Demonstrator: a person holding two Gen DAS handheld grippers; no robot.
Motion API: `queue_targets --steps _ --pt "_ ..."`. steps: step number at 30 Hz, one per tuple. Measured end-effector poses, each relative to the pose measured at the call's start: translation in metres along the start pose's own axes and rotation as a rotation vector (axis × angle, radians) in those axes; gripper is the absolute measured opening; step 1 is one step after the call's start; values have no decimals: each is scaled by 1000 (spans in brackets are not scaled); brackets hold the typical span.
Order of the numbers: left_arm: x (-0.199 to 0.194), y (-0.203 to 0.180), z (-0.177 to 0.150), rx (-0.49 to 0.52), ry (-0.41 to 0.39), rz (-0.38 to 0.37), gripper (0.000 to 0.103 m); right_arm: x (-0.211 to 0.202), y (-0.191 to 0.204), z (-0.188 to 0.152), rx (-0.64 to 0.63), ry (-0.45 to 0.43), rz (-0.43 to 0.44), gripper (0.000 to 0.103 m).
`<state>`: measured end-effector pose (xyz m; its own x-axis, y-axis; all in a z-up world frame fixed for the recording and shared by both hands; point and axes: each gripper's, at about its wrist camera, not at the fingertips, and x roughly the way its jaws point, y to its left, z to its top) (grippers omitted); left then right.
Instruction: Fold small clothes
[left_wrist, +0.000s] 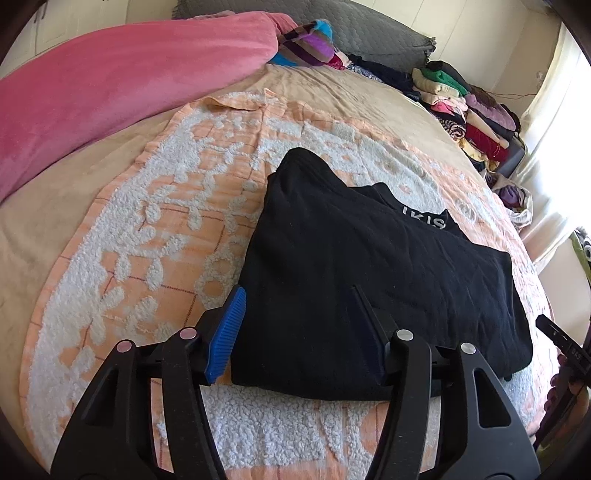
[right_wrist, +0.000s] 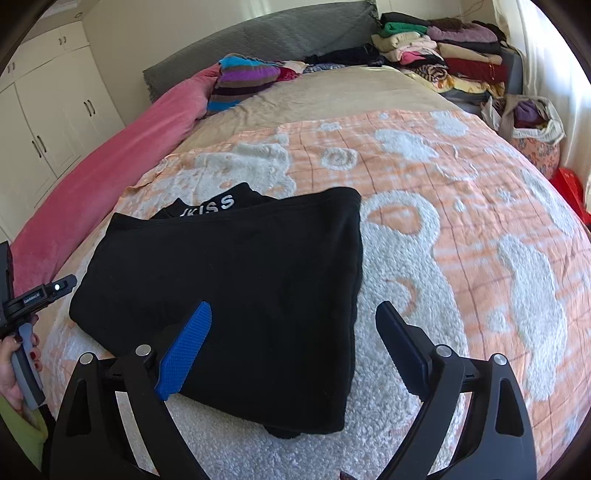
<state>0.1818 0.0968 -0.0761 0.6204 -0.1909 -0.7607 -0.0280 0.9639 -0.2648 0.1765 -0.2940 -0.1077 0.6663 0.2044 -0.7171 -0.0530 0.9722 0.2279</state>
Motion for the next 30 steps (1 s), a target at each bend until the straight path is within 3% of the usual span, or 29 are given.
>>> queue_targets --steps 6,9,11,12,13,16,20,26,28,30 --pt "6 1 -6 5 17 4 51 7 -8 -13 30 46 -19 88" --pt "12 5 -9 -14 33 3 51 16 -10 -19 42 90 -16 69" --pt "17 7 -11 -19 46 13 51 19 -11 -21 41 111 -6 51" --pt "20 8 -12 -20 54 26 49 22 -11 -23 46 126 4 38" --pt "22 10 -14 -22 64 27 38 23 -12 -26 55 136 13 35" --pt "26 12 -19 -11 83 23 25 23 -9 -29 32 144 -10 32" --pt "26 13 -22 34 80 29 24 27 -9 -33 25 157 -40 32" --pt "26 21 -26 22 93 5 25 29 -7 -34 10 157 -69 34" --pt "25 22 -26 18 92 -1 26 25 -4 -32 -7 147 -84 50" --pt "22 21 -26 22 91 -5 27 23 -2 -30 -20 141 -106 57"
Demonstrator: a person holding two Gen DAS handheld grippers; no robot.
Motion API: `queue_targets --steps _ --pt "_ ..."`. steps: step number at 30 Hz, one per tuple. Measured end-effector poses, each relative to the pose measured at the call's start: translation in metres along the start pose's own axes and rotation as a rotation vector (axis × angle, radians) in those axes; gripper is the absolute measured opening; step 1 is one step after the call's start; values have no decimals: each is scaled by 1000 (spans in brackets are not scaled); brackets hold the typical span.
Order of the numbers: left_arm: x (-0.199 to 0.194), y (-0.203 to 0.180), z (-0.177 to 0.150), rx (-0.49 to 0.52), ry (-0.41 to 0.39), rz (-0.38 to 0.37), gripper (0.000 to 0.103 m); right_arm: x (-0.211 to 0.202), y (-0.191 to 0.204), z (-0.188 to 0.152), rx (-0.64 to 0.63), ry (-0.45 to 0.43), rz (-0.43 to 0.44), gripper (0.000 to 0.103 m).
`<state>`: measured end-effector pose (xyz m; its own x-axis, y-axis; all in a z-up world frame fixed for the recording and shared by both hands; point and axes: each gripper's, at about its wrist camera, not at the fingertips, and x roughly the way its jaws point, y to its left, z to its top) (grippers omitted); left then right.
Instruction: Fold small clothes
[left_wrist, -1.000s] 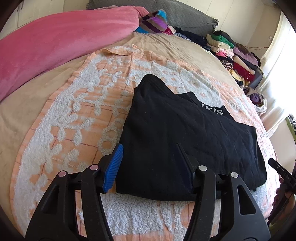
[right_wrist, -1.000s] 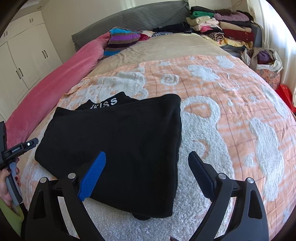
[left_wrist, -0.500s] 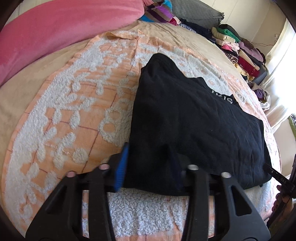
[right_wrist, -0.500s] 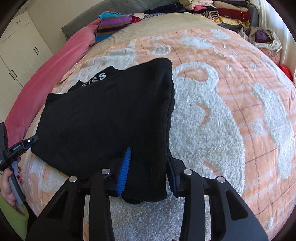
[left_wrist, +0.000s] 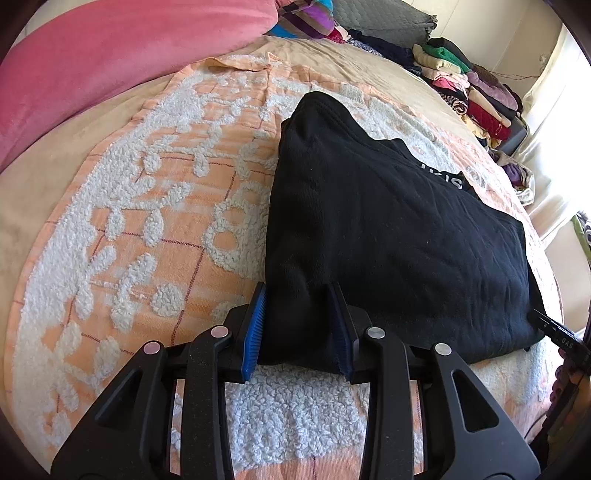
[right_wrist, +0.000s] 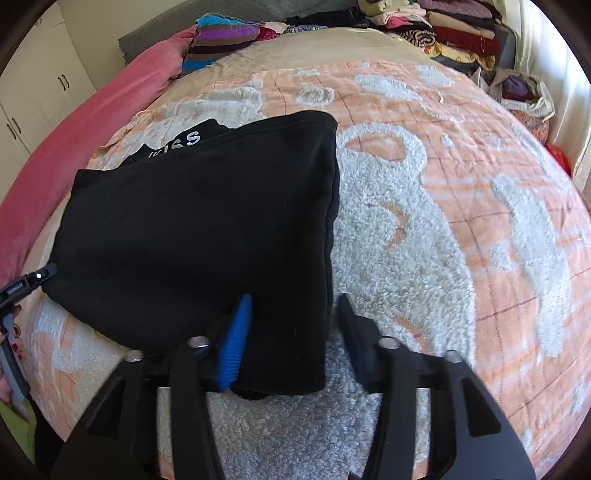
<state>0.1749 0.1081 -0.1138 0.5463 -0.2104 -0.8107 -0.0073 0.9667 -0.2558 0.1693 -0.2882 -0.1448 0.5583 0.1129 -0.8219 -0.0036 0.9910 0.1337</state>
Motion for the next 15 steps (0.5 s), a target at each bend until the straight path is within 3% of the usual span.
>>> queue_targets --steps 3,9,15 --pt "-8 -1 2 15 -9 -2 29 -8 2 3 5 -35 8 58" --pt "-25 3 12 7 -41 -7 34 -35 16 13 -26 -133 5 78" --pt "-44 5 20 -7 -77 9 44 -58 22 28 -49 -204 5 79"
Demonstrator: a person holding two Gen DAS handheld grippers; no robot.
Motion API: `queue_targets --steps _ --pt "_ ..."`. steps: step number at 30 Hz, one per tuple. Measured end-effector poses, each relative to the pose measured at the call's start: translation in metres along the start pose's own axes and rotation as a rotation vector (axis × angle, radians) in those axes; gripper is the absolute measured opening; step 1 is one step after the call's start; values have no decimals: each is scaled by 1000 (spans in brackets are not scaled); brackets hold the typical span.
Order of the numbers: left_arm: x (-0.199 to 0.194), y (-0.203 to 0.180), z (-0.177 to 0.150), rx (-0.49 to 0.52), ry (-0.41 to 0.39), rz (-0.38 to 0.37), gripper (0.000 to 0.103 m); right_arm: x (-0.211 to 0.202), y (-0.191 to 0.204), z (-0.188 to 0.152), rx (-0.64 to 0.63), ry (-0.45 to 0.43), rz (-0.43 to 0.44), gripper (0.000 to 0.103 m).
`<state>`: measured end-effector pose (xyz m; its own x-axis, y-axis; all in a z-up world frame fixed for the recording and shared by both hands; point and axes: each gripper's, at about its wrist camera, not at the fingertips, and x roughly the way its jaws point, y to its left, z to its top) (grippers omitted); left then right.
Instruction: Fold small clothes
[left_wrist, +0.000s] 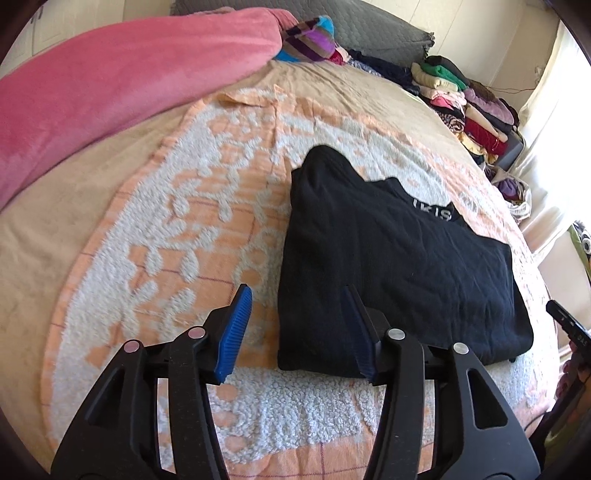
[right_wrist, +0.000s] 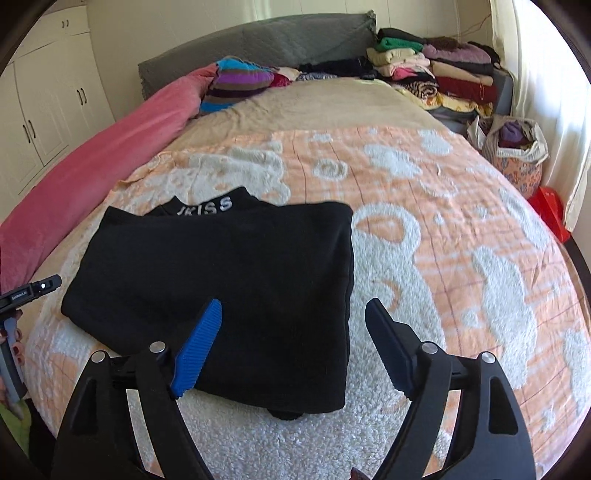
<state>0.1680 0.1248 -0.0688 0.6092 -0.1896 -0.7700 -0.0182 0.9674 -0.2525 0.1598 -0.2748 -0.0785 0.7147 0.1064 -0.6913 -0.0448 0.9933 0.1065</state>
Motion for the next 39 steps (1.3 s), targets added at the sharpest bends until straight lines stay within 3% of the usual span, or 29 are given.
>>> queue_targets --steps 2,4,10,23,30,35,39 --pt "-6 -1 3 -2 -15 3 50 -5 0 7 -3 -20 2 79" --pt "-13 -2 6 -7 -33 10 63 -11 0 14 2 -49 -2 79" --pt "-33 -4 19 -3 -77 32 72 -33 -1 44 13 -138 19 79" --pt "-59 -16 71 79 -143 91 79 -72 23 111 -39 -302 88 79" --pt "-53 -22 100 122 -137 122 83 -78 59 144 -69 -349 205 79" --pt "-39 -22 114 140 -110 133 84 -66 101 148 -143 -338 267 79" --pt "-28 -19 123 145 -91 145 84 -45 132 129 -199 -277 311 79"
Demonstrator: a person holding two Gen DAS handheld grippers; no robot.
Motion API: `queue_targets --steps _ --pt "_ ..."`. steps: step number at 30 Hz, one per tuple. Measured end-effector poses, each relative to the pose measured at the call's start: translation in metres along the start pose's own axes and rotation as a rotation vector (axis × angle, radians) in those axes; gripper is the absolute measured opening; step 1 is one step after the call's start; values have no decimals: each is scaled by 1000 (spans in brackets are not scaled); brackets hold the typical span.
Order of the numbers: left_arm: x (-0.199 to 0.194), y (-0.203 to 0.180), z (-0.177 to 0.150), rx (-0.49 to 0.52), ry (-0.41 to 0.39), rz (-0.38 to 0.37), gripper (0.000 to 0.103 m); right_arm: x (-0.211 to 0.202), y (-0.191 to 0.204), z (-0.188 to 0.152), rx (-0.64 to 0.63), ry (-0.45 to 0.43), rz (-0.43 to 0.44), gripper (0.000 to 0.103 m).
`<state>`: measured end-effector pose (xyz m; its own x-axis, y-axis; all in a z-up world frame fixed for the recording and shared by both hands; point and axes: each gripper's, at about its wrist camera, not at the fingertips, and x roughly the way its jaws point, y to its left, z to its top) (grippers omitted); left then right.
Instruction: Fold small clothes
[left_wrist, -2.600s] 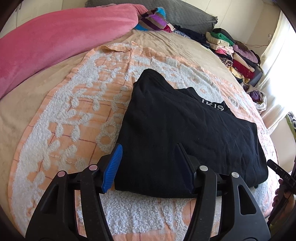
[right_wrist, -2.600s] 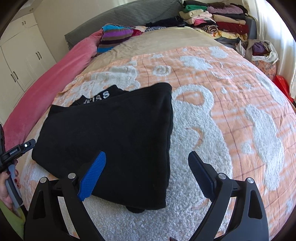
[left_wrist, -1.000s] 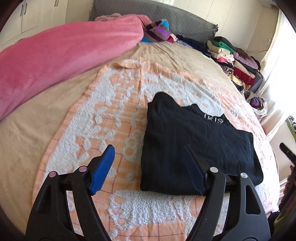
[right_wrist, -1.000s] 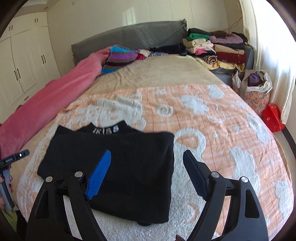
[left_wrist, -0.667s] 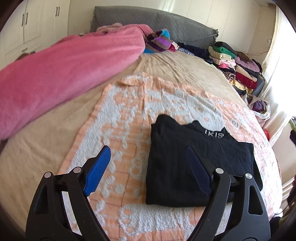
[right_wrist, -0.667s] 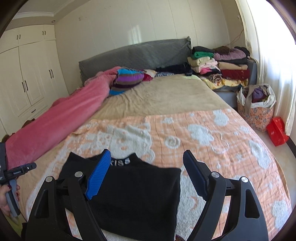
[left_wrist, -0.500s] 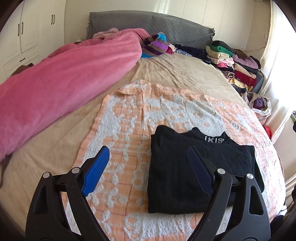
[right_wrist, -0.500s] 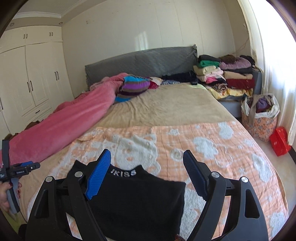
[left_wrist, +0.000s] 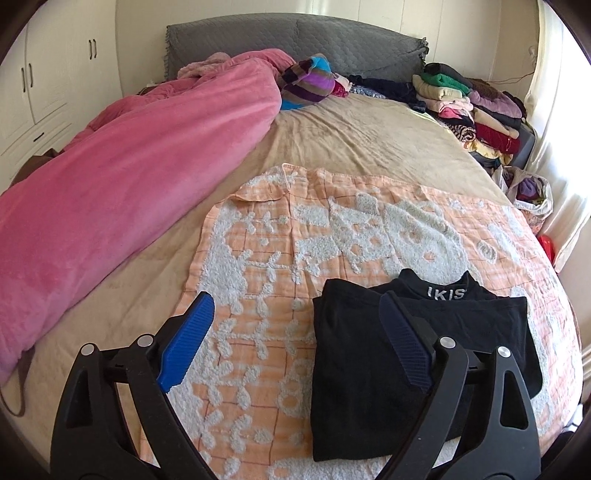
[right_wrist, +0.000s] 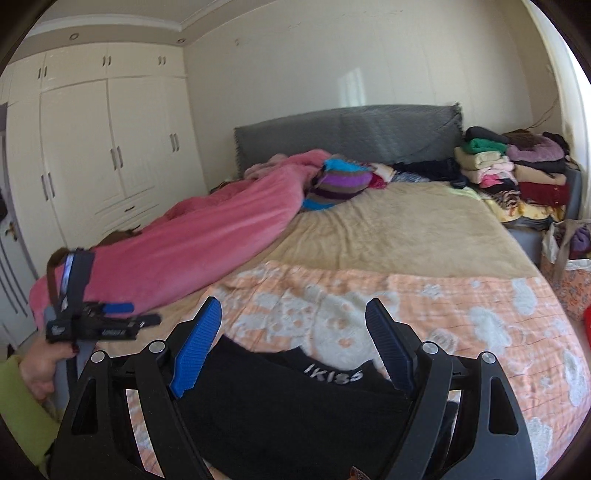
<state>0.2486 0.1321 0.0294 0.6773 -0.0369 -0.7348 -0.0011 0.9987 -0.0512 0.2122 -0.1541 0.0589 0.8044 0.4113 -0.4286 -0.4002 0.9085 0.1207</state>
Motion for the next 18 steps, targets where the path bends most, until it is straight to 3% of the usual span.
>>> queue_targets --steps 11,14,15,16,18 --pt "24 -7 0 20 31 17 85 53 51 -77 -36 188 78 80" --pt "29 -9 -2 26 39 22 93 60 59 -91 -45 214 90 80" --pt "31 -11 -2 31 41 22 93 63 63 -97 -53 225 91 92" --pt "33 -13 -2 34 45 21 93 63 66 -101 -60 227 93 97" --pt "38 -15 -4 38 51 22 93 68 72 -109 -80 239 96 97"
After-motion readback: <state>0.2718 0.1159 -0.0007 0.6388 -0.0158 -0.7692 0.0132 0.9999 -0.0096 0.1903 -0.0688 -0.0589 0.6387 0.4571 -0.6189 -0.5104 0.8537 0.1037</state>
